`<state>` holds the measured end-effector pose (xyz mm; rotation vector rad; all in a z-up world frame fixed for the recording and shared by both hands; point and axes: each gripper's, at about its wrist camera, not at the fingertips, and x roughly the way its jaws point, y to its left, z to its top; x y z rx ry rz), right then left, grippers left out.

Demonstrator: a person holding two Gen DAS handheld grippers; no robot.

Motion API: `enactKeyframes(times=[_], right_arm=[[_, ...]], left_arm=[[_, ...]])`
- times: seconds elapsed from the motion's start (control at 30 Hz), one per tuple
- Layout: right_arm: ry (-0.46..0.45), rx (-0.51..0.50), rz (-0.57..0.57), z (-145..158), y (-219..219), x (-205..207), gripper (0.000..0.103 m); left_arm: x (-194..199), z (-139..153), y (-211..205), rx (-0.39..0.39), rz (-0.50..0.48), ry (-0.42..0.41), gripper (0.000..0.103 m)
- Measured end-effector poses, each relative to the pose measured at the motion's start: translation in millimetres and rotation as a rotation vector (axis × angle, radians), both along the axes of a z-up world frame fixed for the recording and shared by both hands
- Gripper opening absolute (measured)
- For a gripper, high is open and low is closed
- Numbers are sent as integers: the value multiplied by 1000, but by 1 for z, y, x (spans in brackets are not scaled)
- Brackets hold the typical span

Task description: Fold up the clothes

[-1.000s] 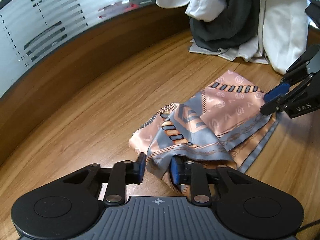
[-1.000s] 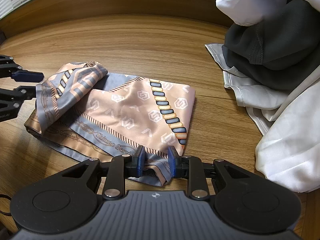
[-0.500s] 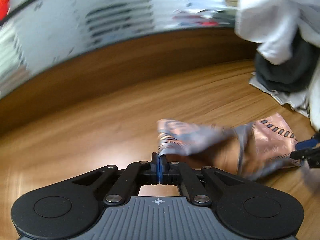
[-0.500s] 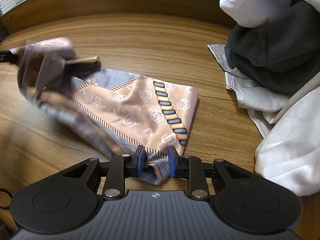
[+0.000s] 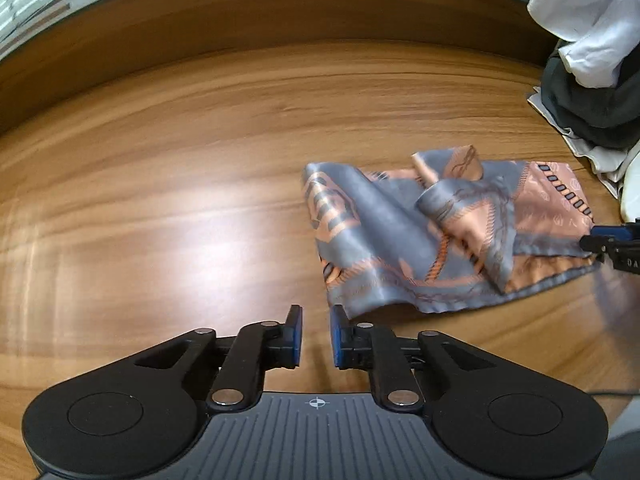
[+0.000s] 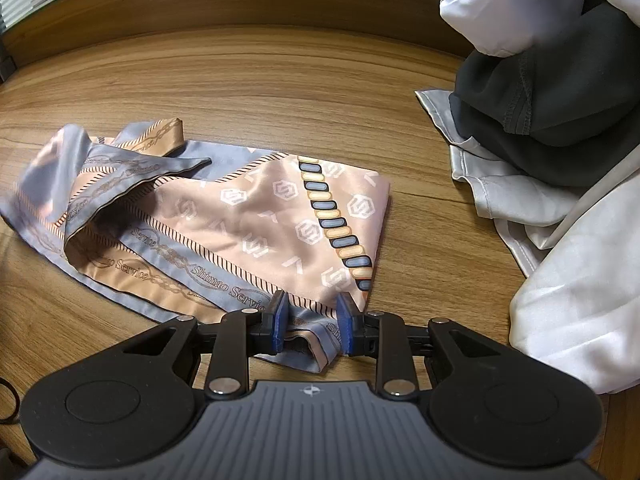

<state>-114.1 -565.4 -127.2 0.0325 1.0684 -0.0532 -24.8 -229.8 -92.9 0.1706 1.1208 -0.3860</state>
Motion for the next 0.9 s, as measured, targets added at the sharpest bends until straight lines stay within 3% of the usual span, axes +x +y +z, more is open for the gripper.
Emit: enactKeyframes(times=[0.2,0.47,0.63,0.9], right_arm=[[2,-2,-2,0,0,-1,30],[10,-4,0,1,0,0,30],[11,-1,-7,1,-1,0,30],[6,4,-18,1,-2,0,31]], left_arm=[[1,10,20,-84,45,-11,19],[23,2,-20,-141,-16,-33,19],[37,-13,-39,-87,-35,-42,19],[47,-30,-26,2,2,-27,19]])
